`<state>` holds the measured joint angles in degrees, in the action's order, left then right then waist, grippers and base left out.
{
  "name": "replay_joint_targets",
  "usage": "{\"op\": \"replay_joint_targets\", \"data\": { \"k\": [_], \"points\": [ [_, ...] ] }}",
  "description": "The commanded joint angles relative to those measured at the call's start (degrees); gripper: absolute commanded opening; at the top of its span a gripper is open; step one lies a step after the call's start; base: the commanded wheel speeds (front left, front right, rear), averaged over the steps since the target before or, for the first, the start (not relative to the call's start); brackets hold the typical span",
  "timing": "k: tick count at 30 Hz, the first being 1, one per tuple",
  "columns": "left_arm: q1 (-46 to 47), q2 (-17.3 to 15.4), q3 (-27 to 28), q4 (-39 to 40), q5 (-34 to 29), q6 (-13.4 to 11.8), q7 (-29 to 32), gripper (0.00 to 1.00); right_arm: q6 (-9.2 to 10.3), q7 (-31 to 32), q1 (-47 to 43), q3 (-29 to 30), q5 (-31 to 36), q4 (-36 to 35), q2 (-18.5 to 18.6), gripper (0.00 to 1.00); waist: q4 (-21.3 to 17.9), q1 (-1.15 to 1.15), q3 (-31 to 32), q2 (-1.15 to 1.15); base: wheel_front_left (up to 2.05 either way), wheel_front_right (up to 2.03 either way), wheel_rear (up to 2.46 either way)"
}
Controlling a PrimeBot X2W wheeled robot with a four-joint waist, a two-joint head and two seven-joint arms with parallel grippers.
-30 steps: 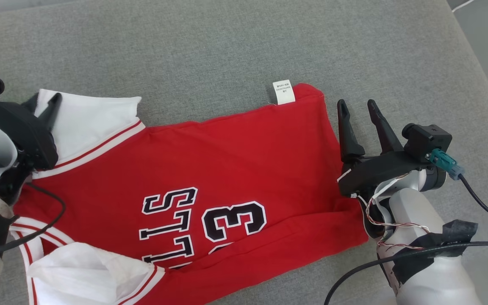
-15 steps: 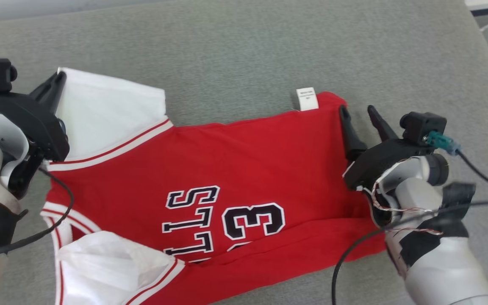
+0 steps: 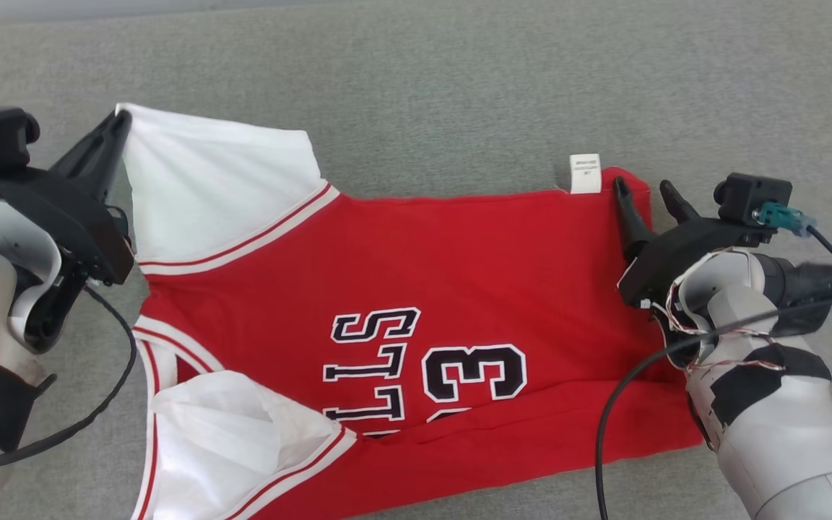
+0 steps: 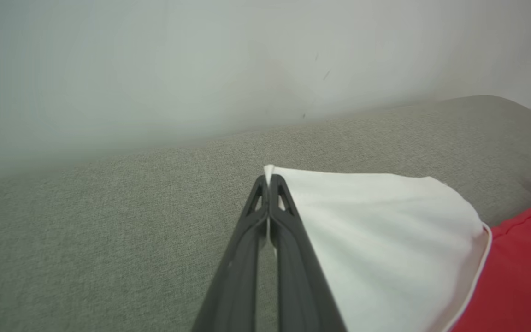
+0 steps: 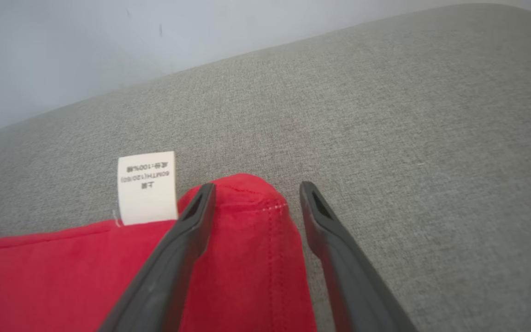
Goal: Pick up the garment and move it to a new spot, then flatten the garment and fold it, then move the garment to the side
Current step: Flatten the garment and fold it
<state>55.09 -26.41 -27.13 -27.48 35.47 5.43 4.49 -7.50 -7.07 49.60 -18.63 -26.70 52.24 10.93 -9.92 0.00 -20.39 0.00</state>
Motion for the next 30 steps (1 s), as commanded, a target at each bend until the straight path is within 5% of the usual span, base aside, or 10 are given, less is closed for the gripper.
{"op": "replay_joint_targets", "data": {
  "k": [1,2,3,4,6,20,30],
  "points": [
    [-1.1,-0.5,0.1,0.8,0.2,-0.5,0.2,0.0,0.01,0.2,0.7,-0.5,-0.3,0.8,0.0,0.88,0.5,0.0,-0.5,0.0,0.0,0.0,0.0],
    [-1.3,-0.6,0.1,1.5,0.2,-0.6,0.3,0.0,0.01,0.3,1.2,-0.6,-0.5,1.5,0.0,0.87,0.7,0.0,-0.7,0.0,0.0,0.0,0.0],
    [-1.5,-0.6,0.1,2.2,0.3,-0.8,0.5,0.0,0.01,0.4,1.8,-0.6,-0.9,2.2,-0.2,0.71,0.9,0.0,-0.9,0.0,0.0,0.0,0.0],
    [-1.6,-0.6,0.1,2.8,0.3,-1.1,0.7,0.0,0.01,0.9,2.2,-0.8,-1.1,3.0,-0.2,0.29,1.0,0.0,-1.1,0.0,0.0,0.0,0.0],
    [-1.7,-0.5,-0.1,3.9,0.4,-1.5,0.9,0.0,0.01,1.0,3.2,-1.3,-1.0,4.7,-0.1,0.0,1.3,0.0,-1.4,0.0,0.0,0.0,0.0],
    [-7.8,0.1,0.5,8.2,2.0,-2.6,-3.6,0.0,0.01,-5.2,1.4,-3.5,-5.1,4.9,-0.8,0.0,1.5,0.0,3.2,0.0,0.0,0.0,0.0],
    [-21.8,-0.2,1.7,20.4,3.6,-6.6,-8.9,0.0,0.01,-6.8,-10.1,-4.5,-13.1,-7.0,3.1,0.0,3.4,0.0,6.7,0.0,0.0,0.0,0.0]
  ]
}}
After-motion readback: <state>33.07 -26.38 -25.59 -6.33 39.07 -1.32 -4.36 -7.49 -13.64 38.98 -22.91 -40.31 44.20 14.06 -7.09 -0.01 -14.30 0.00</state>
